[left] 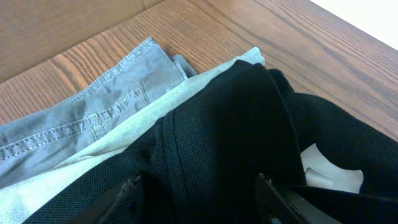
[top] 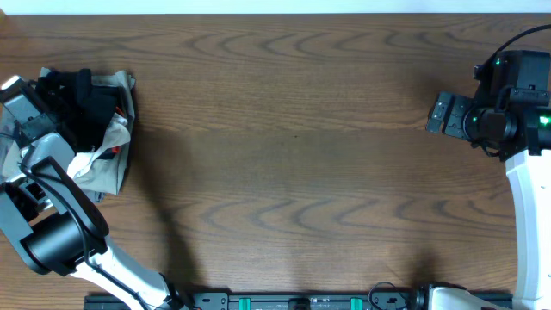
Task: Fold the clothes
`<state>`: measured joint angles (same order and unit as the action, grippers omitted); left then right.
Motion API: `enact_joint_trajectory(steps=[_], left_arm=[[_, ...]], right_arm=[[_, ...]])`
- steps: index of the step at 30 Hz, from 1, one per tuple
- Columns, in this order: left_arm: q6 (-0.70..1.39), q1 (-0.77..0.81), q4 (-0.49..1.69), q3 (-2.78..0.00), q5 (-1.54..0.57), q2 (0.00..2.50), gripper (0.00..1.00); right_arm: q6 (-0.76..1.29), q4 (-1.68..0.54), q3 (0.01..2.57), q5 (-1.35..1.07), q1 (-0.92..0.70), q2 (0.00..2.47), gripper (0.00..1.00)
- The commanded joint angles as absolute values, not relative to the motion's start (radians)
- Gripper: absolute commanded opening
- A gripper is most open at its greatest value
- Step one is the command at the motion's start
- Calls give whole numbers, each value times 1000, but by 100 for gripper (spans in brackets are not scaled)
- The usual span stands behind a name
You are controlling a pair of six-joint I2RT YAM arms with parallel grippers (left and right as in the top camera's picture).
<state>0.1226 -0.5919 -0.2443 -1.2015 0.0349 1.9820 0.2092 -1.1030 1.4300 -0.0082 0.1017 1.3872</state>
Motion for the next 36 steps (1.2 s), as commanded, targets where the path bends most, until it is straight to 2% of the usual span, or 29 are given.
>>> enact_joint_trajectory(steps=[1, 2, 10, 13, 19, 30, 36], left_arm=[[112, -569, -221, -1190, 30, 1964, 68], [112, -565, -218, -1190, 30, 1938, 71], [113, -500, -73, -1190, 30, 1618, 72], [129, -479, 8, -1190, 31, 1582, 72], [155, -469, 93, -1190, 30, 1665, 72], [154, -436, 21, -1190, -14, 2031, 72], [150, -434, 25, -1190, -14, 1994, 72]], right_arm=[[224, -1103, 1439, -12, 104, 1388, 99], [224, -1103, 1439, -12, 104, 1387, 99], [224, -1100, 1439, -12, 104, 1388, 99], [224, -1100, 1439, -12, 104, 1388, 99], [224, -1100, 1439, -12, 104, 1387, 99], [224, -1076, 1439, -12, 104, 1388, 99], [224, -1073, 1439, -12, 104, 1387, 99]])
